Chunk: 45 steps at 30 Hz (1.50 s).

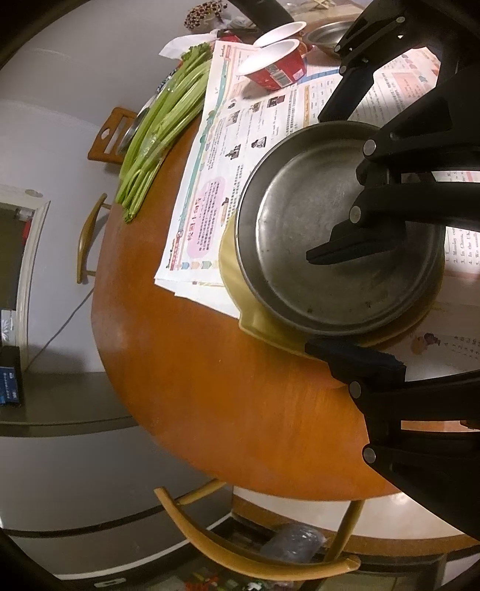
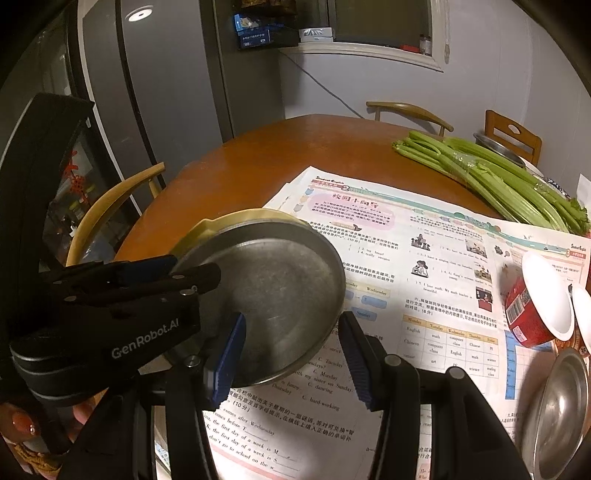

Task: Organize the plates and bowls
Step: 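Carry the grey metal plate with the left gripper onto the yellow plate, release, then reach the left gripper to the steel bowl rim and grasp it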

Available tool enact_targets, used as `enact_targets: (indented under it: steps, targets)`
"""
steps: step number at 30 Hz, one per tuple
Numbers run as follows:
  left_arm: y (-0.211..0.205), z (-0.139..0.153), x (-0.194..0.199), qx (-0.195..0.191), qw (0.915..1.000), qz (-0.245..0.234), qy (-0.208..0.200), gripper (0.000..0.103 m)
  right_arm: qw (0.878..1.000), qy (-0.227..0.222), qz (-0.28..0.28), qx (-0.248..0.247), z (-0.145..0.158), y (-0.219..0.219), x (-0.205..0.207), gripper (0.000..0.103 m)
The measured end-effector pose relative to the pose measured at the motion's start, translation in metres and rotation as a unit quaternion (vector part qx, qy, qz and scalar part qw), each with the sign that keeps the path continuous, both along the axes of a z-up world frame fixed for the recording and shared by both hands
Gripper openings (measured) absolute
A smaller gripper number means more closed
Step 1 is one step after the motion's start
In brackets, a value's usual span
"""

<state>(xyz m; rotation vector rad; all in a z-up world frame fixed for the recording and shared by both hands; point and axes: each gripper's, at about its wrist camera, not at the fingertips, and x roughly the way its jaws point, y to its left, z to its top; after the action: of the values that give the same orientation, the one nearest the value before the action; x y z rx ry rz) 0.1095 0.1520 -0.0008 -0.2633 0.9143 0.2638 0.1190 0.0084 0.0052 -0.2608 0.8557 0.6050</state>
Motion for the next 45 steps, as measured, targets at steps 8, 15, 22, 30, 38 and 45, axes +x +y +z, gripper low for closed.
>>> enact_targets:
  steps: [8,15,22,30,38,45]
  targets:
    - [-0.001,0.012,-0.010,-0.010,0.9998,0.003,-0.018,0.048,1.000,-0.013,-0.006,0.007,0.009,-0.009,-0.003,0.053]
    - [-0.016,0.035,-0.023,-0.006,0.9989,0.001,-0.047,0.055,0.998,-0.042,-0.020,0.037,0.032,-0.039,-0.011,0.053]
    - [-0.049,0.057,-0.022,-0.002,0.9972,-0.027,-0.070,0.056,0.994,-0.073,-0.061,0.058,0.059,-0.083,-0.009,0.053]
    - [-0.099,0.070,-0.007,-0.010,0.9946,-0.064,-0.080,0.056,0.984,-0.089,-0.125,0.086,0.079,-0.159,0.002,0.056]
    - [-0.156,0.069,0.013,-0.025,0.9908,-0.111,-0.075,0.057,0.974,-0.092,-0.181,0.095,0.081,-0.228,0.008,0.056]
    - [-0.201,0.062,0.027,-0.034,0.9868,-0.145,-0.063,0.057,0.966,-0.089,-0.224,0.092,0.074,-0.280,0.012,0.056]
